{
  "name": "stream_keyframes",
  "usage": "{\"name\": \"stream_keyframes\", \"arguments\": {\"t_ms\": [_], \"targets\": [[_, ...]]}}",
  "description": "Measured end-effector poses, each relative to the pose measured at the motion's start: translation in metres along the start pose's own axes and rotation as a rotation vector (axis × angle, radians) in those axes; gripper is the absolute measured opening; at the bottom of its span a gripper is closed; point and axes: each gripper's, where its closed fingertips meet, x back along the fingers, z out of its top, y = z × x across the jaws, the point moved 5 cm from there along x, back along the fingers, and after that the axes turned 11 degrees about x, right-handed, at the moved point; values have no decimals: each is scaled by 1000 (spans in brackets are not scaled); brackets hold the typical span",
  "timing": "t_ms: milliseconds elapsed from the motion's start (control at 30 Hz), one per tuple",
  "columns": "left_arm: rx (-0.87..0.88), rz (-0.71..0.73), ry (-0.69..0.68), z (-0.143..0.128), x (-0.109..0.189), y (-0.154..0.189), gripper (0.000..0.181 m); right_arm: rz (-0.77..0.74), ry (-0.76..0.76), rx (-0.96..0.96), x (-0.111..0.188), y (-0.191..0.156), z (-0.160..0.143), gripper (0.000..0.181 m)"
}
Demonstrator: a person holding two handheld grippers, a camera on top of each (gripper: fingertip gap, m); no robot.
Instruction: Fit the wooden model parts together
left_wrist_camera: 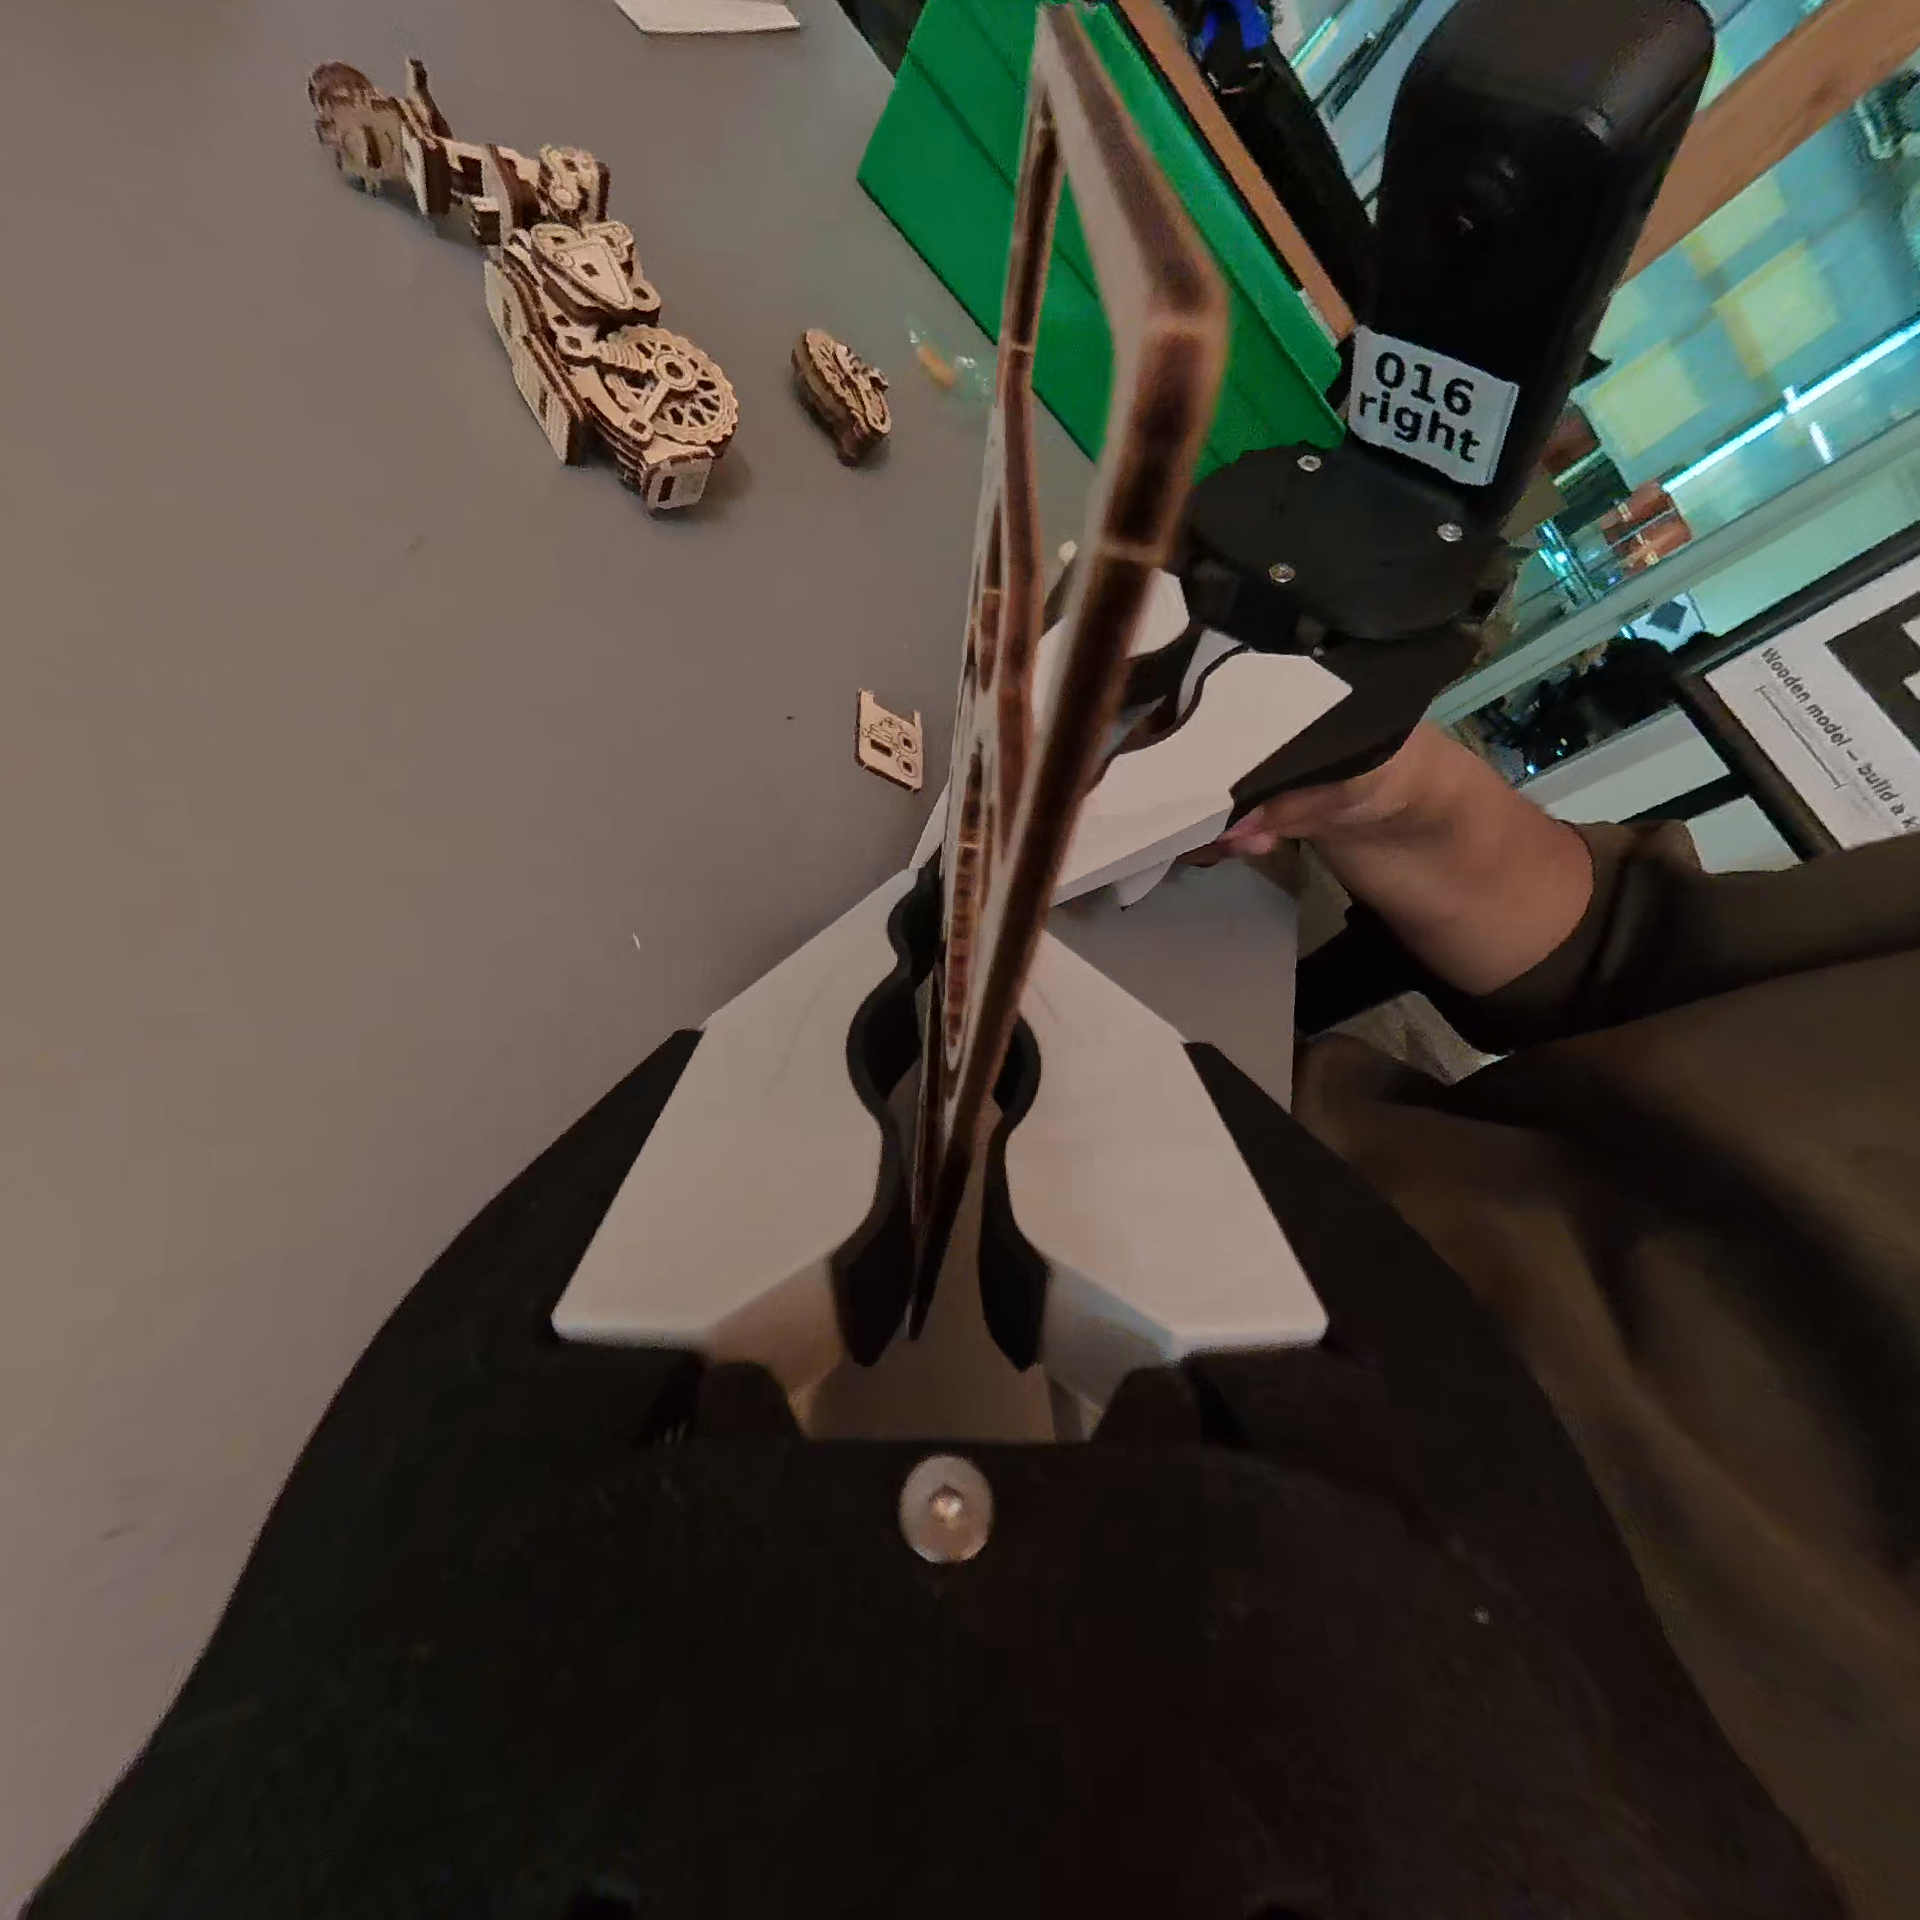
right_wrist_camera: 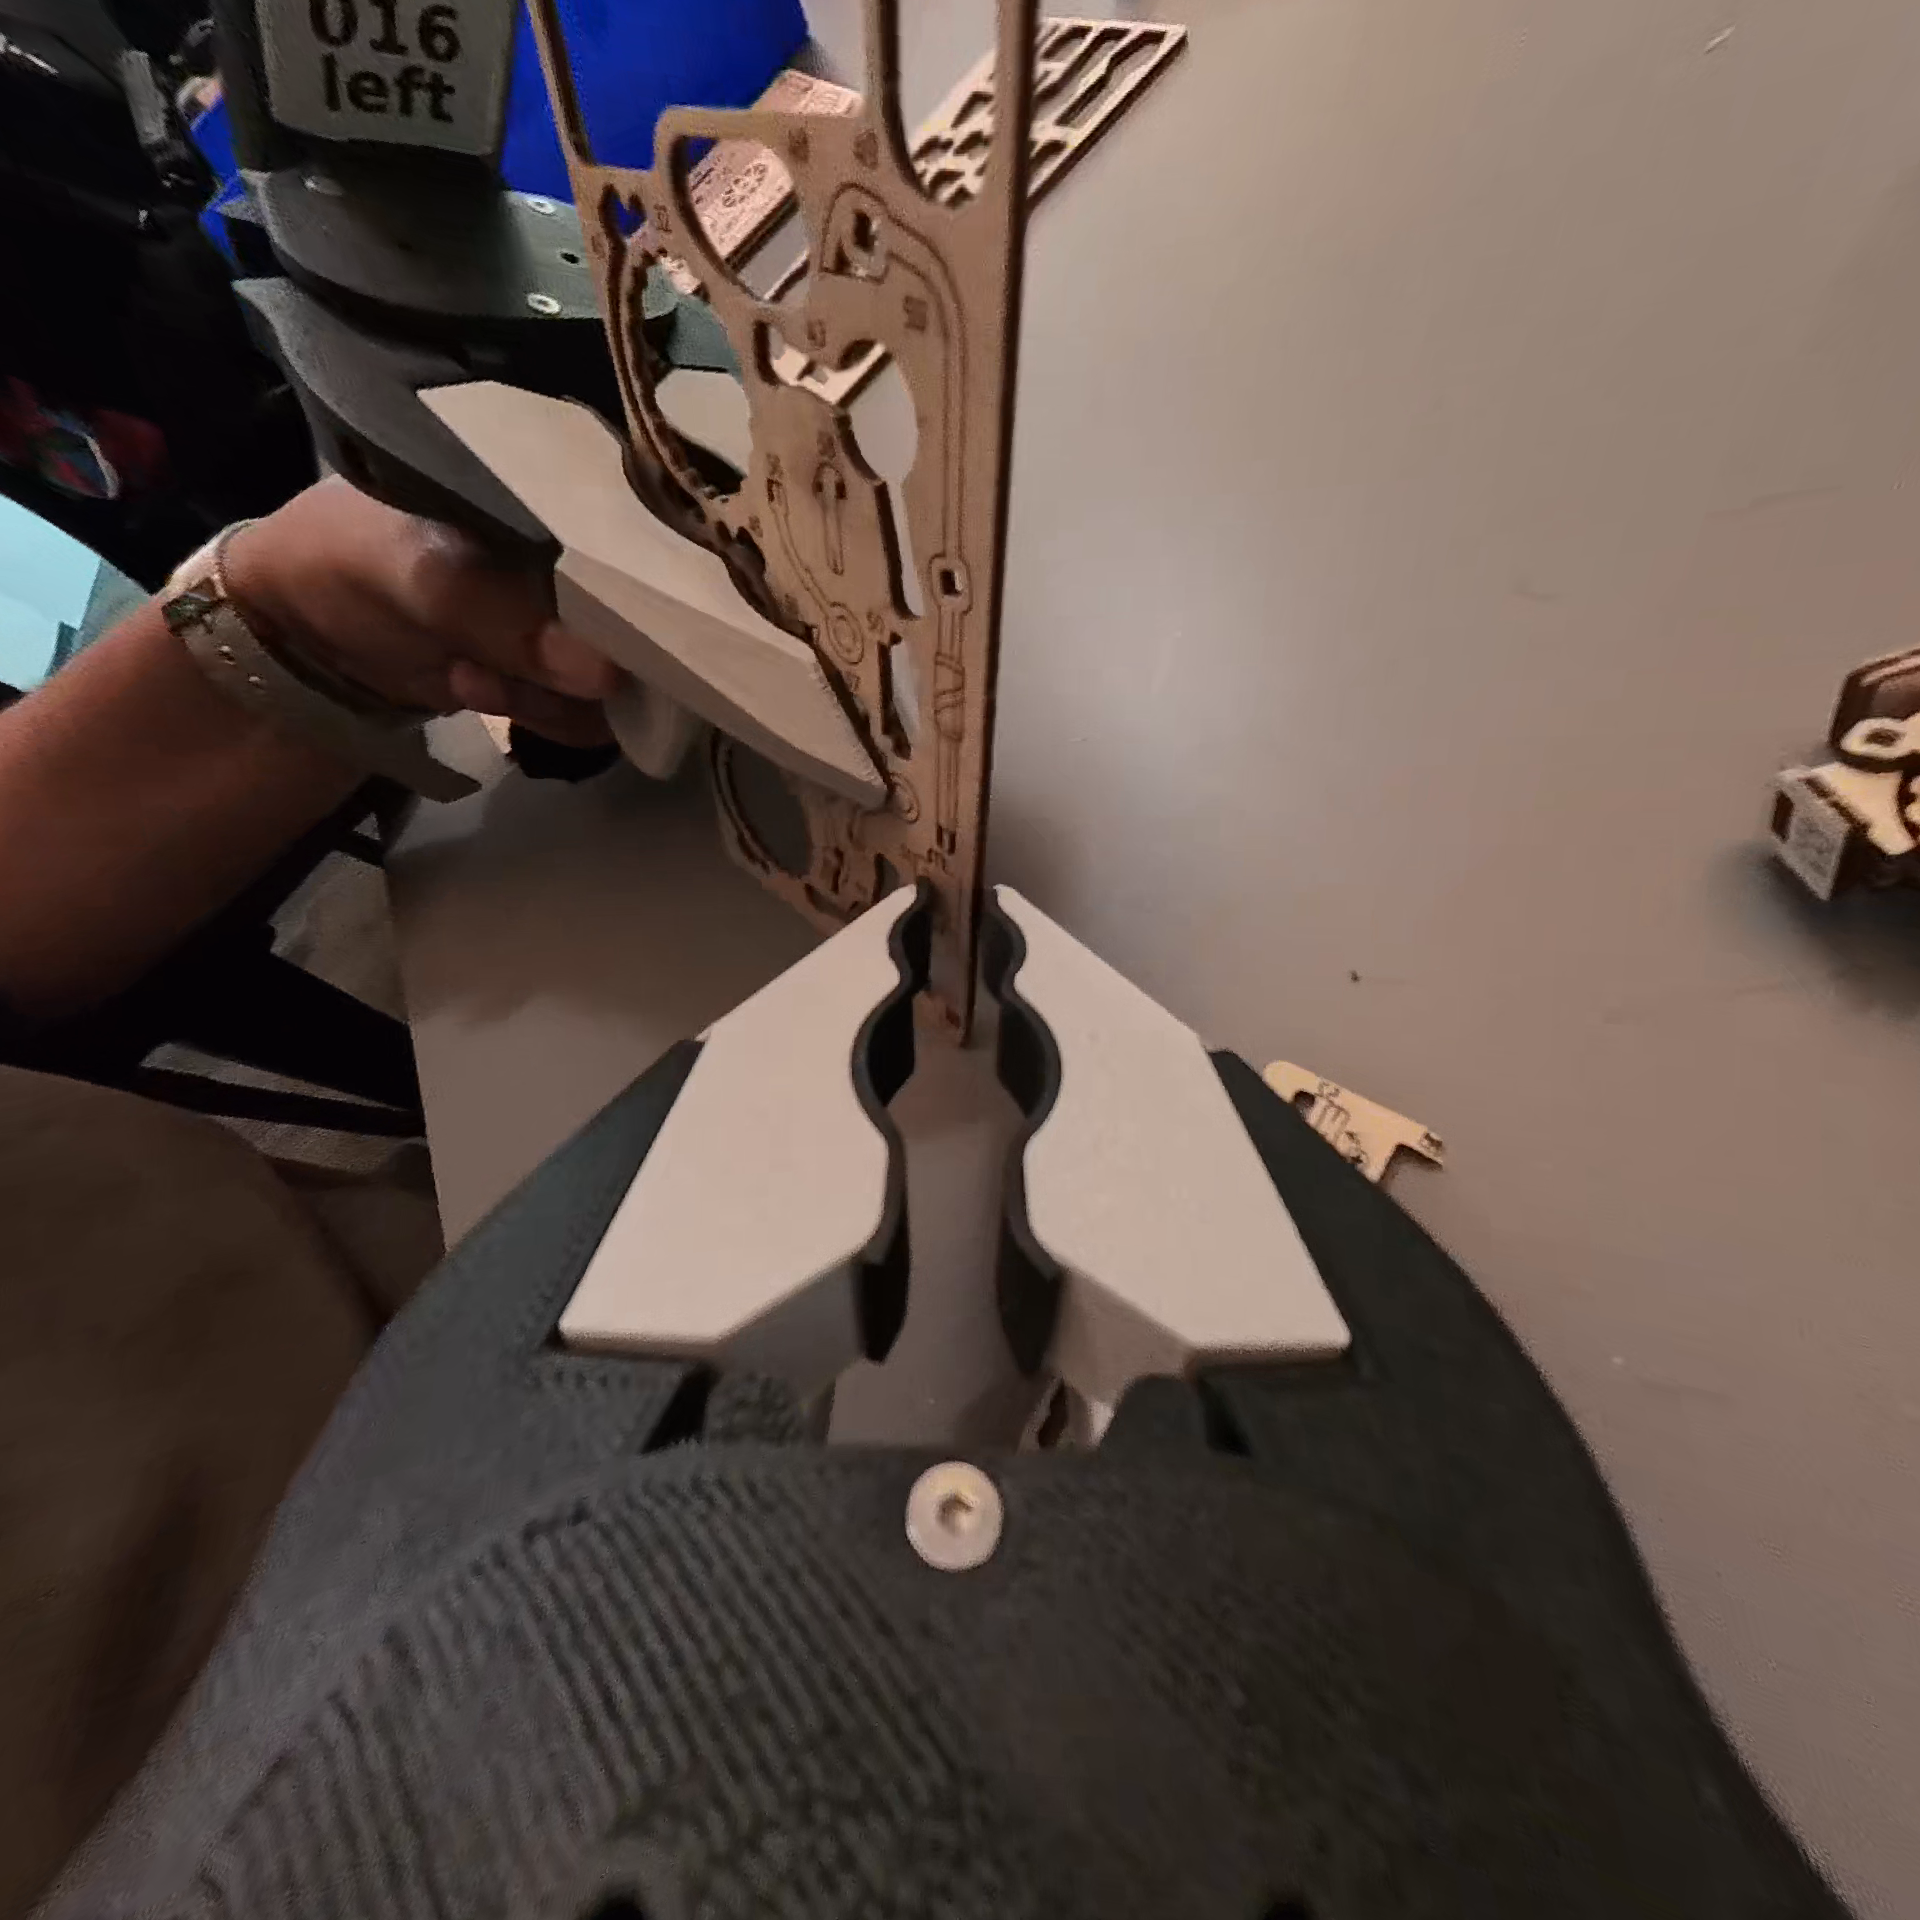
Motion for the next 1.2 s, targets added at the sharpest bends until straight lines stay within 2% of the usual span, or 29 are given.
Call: {"name": "stream_keyframes", "arguments": {"t_ms": [133, 400, 500, 533, 767, 933, 1067, 1133, 1200], "targets": [[24, 23, 12, 1, 0, -4, 1, -43, -11, -2, -3, 0, 0, 8], [30, 55, 19, 2, -1, -8, 1, -35, 19, -117, -5, 3, -2, 8], [33, 60, 19, 2, -1, -8, 2, -80, 4, -84, -6, 4, -2, 8], [37, 61, 12, 1, -3, -7, 3, -124, -6, -50, -7, 6, -3, 1], [44, 51, 13, 3, 2, -9, 1, -173, -29, 28, -1, 3, 2, 8], [78, 44, 51, 8, 12, -16, 0, -138, 86, 19, 9, 8, 10, 13], [184, -80, 128, 18, 33, -14, 0, -197, 109, 73, 13, 16, 11, 14], [233, -61, 103, 17, 44, -20, 0, -235, 67, 129, 9, 16, 7, 16], [278, 30, 8, 7, 51, -28, 0, -252, 16, 182, 0, 9, 4, 22]]}}
